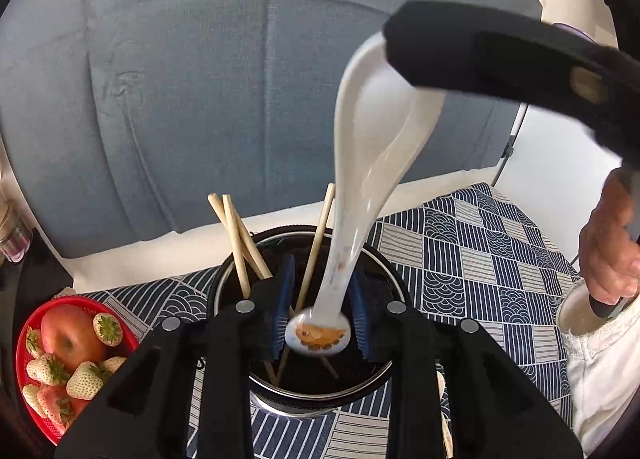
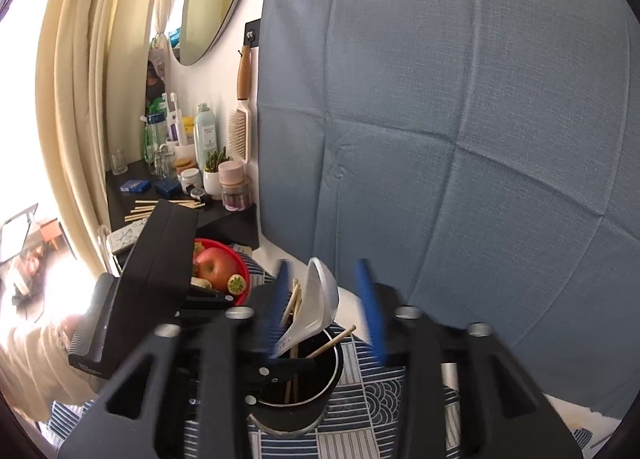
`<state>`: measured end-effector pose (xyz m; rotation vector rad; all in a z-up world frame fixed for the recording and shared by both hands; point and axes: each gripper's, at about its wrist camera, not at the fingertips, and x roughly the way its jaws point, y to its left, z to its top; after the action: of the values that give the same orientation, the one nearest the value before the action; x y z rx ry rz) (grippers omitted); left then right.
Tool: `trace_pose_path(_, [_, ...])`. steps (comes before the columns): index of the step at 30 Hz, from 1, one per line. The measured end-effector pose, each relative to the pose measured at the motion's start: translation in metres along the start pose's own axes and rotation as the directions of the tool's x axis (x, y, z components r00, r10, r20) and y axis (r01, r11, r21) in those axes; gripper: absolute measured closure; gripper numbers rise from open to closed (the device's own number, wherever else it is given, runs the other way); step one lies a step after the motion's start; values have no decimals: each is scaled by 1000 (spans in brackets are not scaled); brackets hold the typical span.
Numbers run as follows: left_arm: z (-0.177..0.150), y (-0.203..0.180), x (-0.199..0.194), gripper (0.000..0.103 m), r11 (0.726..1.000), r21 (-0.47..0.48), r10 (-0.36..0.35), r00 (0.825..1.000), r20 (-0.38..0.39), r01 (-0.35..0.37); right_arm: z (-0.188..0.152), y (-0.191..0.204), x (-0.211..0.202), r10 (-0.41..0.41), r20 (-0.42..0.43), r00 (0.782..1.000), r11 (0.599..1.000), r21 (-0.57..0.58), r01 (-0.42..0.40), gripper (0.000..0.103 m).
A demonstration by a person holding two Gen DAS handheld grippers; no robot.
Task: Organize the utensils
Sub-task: 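Open both tools to release the spoon inside the cup, then move both tools down to the small bear-print spoon on the cloth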
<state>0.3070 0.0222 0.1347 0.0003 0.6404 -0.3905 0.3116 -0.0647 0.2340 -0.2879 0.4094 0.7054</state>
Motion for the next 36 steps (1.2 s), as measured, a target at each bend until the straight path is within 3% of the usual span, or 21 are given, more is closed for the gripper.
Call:
trace_pose_path(2, [-2, 2, -10, 22, 1000, -7, -24, 999, 46, 25, 3, -3, -7, -20, 21, 1000, 1000, 10, 20, 8])
trace_pose_path(7, [-8, 0, -27, 8, 1000, 8, -11, 994, 107, 10, 9, -14, -25, -20, 50, 999, 998, 61, 17, 7])
trace_pose_path(26, [-34, -12, -64, 6, 1000, -11, 14, 997, 80, -13, -14, -13, -65, -36, 28, 999, 996, 82, 34, 7])
trace_pose_path(36, [-57, -32, -74, 6, 998, 1, 55, 996, 69, -55, -43, -19, -73, -51, -53, 997, 996, 70, 55, 7])
